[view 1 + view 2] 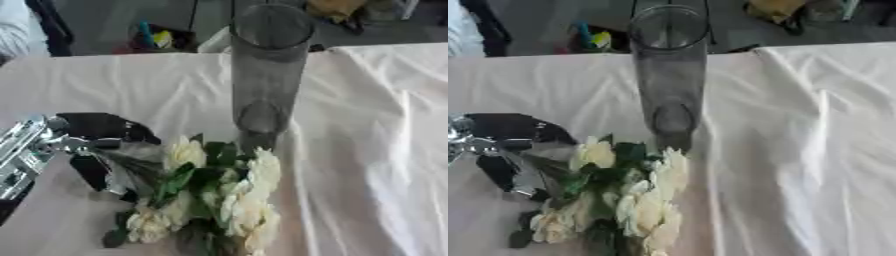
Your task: Arrange flowers into the vase.
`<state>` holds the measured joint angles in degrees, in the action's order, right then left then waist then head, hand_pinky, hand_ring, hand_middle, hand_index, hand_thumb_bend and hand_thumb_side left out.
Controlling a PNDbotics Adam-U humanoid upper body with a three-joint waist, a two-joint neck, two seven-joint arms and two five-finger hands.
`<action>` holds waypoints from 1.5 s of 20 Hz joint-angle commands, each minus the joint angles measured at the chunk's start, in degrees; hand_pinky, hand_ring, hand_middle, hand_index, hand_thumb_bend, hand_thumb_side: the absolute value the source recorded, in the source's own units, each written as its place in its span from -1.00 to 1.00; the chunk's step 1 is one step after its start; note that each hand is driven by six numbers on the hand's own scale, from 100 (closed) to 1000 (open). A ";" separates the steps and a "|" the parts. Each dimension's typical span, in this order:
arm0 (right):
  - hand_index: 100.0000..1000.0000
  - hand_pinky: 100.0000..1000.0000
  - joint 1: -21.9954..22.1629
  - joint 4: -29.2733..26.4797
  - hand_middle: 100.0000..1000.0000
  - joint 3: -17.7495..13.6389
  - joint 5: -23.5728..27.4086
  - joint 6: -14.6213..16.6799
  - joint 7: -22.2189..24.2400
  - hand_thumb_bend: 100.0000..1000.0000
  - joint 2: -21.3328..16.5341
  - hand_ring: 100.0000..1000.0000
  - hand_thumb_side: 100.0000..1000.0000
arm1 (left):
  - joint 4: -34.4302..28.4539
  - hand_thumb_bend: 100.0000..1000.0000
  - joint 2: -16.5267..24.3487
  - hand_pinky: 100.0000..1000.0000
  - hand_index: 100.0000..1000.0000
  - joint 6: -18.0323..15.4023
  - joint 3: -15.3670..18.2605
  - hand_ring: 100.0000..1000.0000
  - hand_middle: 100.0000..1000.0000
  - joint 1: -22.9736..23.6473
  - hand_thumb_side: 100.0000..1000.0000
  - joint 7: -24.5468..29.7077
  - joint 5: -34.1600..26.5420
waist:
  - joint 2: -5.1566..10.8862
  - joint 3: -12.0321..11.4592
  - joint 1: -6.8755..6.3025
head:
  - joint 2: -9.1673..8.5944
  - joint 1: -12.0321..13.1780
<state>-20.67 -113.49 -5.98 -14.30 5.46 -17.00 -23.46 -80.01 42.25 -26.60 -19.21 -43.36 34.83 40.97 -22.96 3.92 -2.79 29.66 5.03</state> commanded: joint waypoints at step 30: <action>0.48 0.25 -0.08 -1.10 0.02 -0.39 0.57 -0.36 0.87 -1.00 -0.32 0.02 1.00 | -6.06 -0.02 2.10 -0.06 0.60 -2.50 -2.90 0.00 0.21 1.31 0.32 -12.70 9.80 | -0.10 -0.39 -0.68 | -0.83 0.34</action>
<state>-20.58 -113.49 -5.98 -14.10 5.08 -16.23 -23.12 -85.61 42.85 -29.15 -22.09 -41.35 22.47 50.92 -23.32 3.51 -2.79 29.35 5.24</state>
